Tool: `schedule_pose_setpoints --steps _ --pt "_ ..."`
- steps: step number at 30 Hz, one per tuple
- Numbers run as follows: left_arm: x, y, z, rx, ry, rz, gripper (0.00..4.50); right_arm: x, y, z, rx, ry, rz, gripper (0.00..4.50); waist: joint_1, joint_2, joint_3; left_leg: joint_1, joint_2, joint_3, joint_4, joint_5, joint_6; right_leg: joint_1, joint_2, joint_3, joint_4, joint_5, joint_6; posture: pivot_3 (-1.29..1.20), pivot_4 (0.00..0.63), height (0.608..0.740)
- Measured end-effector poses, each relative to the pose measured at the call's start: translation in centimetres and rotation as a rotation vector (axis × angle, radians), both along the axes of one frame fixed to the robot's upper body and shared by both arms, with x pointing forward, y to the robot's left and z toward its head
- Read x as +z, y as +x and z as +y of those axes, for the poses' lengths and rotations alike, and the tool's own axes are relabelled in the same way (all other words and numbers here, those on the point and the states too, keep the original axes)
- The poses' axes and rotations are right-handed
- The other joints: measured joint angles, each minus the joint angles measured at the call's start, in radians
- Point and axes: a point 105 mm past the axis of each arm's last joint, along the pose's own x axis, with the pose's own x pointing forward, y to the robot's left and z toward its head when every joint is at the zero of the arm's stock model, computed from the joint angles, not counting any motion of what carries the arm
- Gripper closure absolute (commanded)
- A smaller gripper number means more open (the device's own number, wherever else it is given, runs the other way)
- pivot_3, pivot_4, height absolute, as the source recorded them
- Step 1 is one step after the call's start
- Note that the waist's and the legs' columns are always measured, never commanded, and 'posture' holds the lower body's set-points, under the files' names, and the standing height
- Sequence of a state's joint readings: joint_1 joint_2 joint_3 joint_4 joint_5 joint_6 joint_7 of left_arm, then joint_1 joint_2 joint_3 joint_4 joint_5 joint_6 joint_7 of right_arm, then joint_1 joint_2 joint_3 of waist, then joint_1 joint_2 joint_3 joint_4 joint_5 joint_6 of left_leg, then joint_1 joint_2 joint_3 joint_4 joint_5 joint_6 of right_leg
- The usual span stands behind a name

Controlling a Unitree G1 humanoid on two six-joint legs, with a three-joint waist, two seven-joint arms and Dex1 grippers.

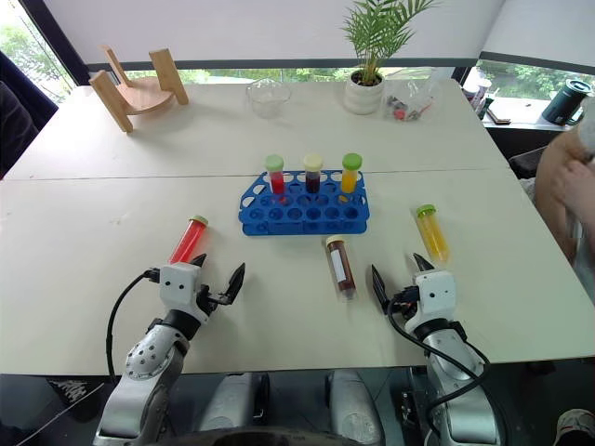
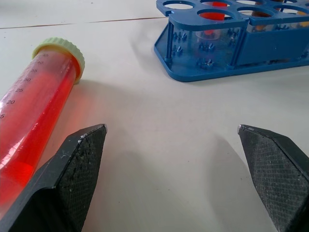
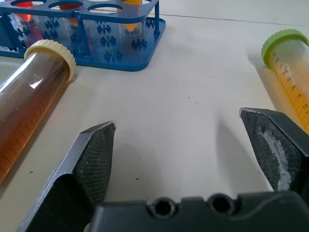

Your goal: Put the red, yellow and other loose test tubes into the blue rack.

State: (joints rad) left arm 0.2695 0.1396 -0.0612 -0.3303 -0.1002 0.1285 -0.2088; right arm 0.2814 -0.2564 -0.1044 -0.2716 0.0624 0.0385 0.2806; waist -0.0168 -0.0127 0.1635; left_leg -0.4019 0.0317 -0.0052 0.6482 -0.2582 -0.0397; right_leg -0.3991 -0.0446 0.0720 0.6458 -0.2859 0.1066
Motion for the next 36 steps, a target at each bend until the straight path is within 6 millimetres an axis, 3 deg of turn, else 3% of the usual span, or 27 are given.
schedule_pose_setpoints --steps 30,36 --pt "0.3 0.2 -0.1 -0.031 -0.018 0.003 0.03 0.2 0.0 -0.8 -0.018 -0.012 0.005 0.0 0.002 0.0 0.0 0.0 0.0 0.0 0.0 0.0 0.0 0.0 0.0 0.0 0.0 0.0 0.0 0.0 0.15 0.74" --pt "0.7 0.0 0.1 -0.179 0.01 0.054 0.03 1.5 -0.2 -0.7 0.059 -0.057 0.019 0.0 0.0 0.0 0.0 -0.003 0.0 0.0 0.0 0.0 0.0 -0.003 0.0 0.0 0.0 0.0 0.0 0.0 0.15 0.74"
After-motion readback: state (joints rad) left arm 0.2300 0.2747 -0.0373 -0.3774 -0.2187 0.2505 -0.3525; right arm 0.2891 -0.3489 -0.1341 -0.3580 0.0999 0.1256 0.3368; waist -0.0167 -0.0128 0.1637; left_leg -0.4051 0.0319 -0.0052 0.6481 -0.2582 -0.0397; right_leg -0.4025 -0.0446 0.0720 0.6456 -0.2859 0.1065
